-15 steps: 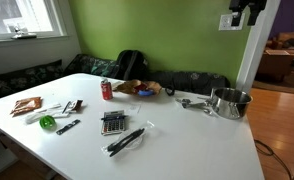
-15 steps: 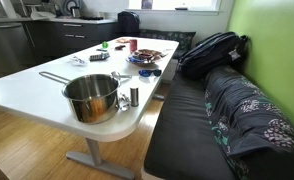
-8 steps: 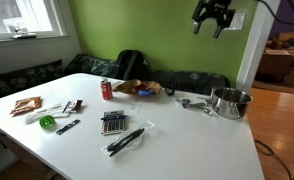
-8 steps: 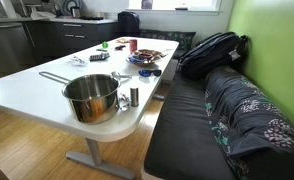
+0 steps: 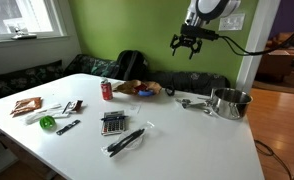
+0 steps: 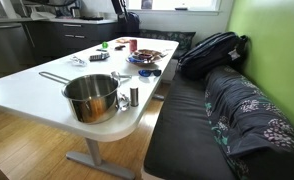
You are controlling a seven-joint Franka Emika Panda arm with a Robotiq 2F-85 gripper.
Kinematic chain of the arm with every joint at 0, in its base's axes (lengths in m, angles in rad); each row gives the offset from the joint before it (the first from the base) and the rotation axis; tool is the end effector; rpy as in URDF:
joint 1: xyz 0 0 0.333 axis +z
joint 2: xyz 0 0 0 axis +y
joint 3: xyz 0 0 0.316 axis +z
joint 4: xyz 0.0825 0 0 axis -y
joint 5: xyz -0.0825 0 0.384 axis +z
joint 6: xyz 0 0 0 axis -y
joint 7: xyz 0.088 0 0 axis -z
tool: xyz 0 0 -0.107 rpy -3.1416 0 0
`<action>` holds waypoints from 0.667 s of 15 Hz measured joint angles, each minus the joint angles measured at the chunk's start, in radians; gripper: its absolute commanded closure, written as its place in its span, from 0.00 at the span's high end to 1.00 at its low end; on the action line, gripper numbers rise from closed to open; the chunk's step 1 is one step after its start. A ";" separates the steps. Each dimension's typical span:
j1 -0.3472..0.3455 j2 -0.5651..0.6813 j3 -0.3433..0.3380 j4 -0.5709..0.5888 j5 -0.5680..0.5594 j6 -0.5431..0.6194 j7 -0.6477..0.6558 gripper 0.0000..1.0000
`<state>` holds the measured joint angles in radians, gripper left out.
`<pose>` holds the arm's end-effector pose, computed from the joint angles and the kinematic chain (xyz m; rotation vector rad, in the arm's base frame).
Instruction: Move the wooden plate to the left
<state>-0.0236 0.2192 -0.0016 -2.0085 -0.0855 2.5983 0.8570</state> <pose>0.6243 -0.0140 0.3864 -2.7488 1.1901 -0.5486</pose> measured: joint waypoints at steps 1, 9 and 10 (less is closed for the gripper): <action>0.000 0.038 -0.015 0.032 -0.012 0.000 0.011 1.00; 0.010 0.091 -0.017 0.087 0.049 0.071 -0.089 1.00; 0.010 0.123 -0.019 0.113 0.067 0.073 -0.121 1.00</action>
<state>-0.0139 0.3420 -0.0207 -1.8957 -0.0187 2.6713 0.7360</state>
